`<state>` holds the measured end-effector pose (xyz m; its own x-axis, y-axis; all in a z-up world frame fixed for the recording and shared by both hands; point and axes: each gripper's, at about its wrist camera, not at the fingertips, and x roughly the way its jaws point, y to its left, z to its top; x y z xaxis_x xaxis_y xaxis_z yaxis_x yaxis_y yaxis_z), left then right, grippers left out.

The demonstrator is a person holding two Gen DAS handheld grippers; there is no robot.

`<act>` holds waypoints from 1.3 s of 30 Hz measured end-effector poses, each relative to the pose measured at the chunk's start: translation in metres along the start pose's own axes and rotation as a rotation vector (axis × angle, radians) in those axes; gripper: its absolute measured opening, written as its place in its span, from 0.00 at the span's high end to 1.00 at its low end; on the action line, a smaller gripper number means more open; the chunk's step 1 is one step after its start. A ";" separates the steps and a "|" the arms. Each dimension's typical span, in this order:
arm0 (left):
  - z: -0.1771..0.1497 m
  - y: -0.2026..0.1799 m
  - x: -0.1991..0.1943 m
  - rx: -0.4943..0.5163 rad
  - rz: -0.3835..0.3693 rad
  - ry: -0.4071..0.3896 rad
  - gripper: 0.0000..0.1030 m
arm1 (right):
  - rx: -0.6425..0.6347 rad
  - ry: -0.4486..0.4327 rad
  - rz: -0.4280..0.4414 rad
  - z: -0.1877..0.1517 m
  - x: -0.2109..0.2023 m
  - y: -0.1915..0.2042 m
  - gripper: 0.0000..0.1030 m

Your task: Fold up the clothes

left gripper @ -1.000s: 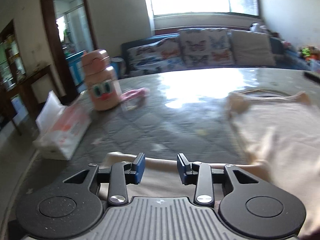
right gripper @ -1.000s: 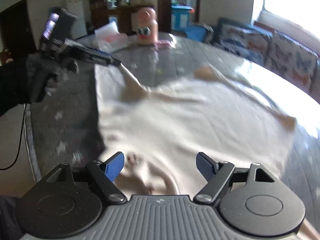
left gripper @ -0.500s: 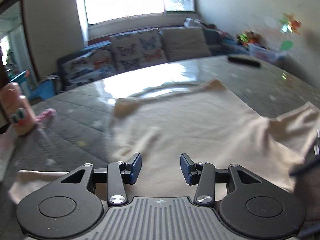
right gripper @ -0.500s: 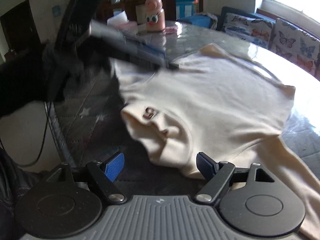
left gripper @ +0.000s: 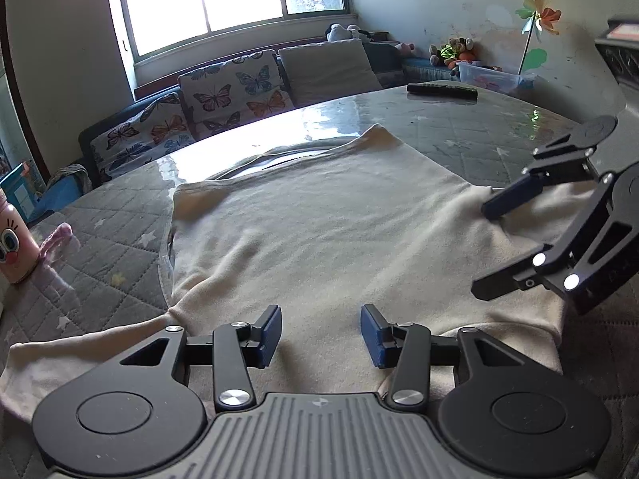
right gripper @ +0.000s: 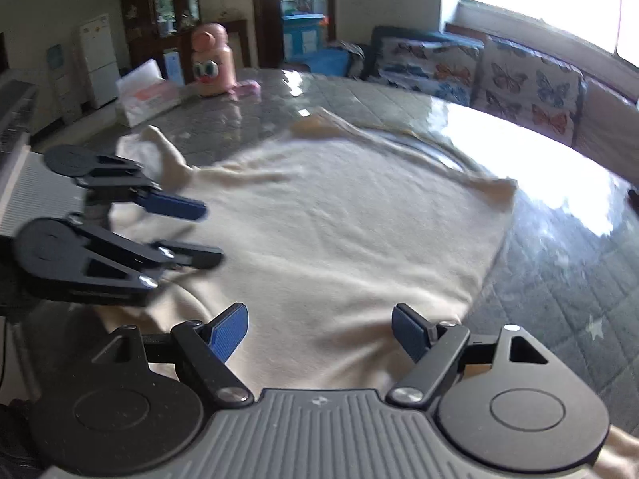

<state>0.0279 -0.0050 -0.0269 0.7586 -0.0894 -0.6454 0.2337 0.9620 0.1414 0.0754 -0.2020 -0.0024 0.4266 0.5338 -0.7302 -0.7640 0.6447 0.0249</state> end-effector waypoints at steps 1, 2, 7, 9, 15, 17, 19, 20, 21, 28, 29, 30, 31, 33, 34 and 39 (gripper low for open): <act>0.000 0.000 0.000 0.001 -0.002 0.000 0.54 | 0.001 0.007 -0.004 -0.003 0.001 -0.002 0.21; 0.000 0.000 0.001 0.002 -0.003 0.000 0.54 | 0.001 0.014 -0.008 -0.005 0.002 -0.005 0.21; 0.001 -0.001 0.001 0.013 0.000 0.001 0.53 | -0.002 0.029 -0.044 -0.024 -0.009 -0.003 0.21; 0.002 -0.002 0.001 0.017 0.002 0.003 0.53 | 0.000 0.019 -0.043 -0.028 -0.016 0.000 0.21; 0.013 -0.013 -0.003 0.037 -0.005 -0.014 0.53 | 0.023 0.030 -0.063 -0.043 -0.028 -0.001 0.21; 0.018 -0.021 -0.005 0.050 -0.026 -0.029 0.53 | 0.066 0.013 -0.066 -0.049 -0.039 -0.006 0.21; 0.024 -0.030 -0.004 0.062 -0.046 -0.036 0.53 | 0.101 -0.008 -0.079 -0.054 -0.052 -0.010 0.21; 0.025 -0.036 -0.002 0.067 -0.057 -0.036 0.53 | 0.112 -0.015 -0.086 -0.056 -0.057 -0.011 0.21; 0.027 -0.041 0.000 0.072 -0.069 -0.036 0.53 | 0.129 -0.022 -0.098 -0.059 -0.062 -0.014 0.21; 0.029 -0.077 0.008 0.126 -0.149 -0.029 0.53 | 0.297 -0.061 -0.227 -0.088 -0.098 -0.049 0.22; 0.029 -0.080 0.009 0.132 -0.158 -0.029 0.53 | 0.314 -0.063 -0.261 -0.092 -0.101 -0.055 0.22; 0.029 -0.084 0.009 0.137 -0.167 -0.029 0.53 | 0.334 -0.065 -0.295 -0.097 -0.104 -0.062 0.22; 0.028 -0.086 0.009 0.140 -0.173 -0.028 0.53 | 0.354 -0.068 -0.329 -0.102 -0.107 -0.068 0.23; 0.027 -0.090 0.008 0.146 -0.182 -0.028 0.53 | 0.395 -0.073 -0.394 -0.111 -0.113 -0.082 0.23; 0.027 -0.092 0.007 0.149 -0.186 -0.028 0.53 | 0.420 -0.073 -0.420 -0.116 -0.115 -0.089 0.25; 0.025 -0.096 0.005 0.164 -0.187 -0.027 0.53 | 0.563 -0.082 -0.521 -0.139 -0.123 -0.121 0.30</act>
<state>0.0244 -0.1047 -0.0251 0.7082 -0.2707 -0.6520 0.4652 0.8737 0.1425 0.0479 -0.4218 -0.0103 0.7154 0.1094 -0.6901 -0.1022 0.9934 0.0516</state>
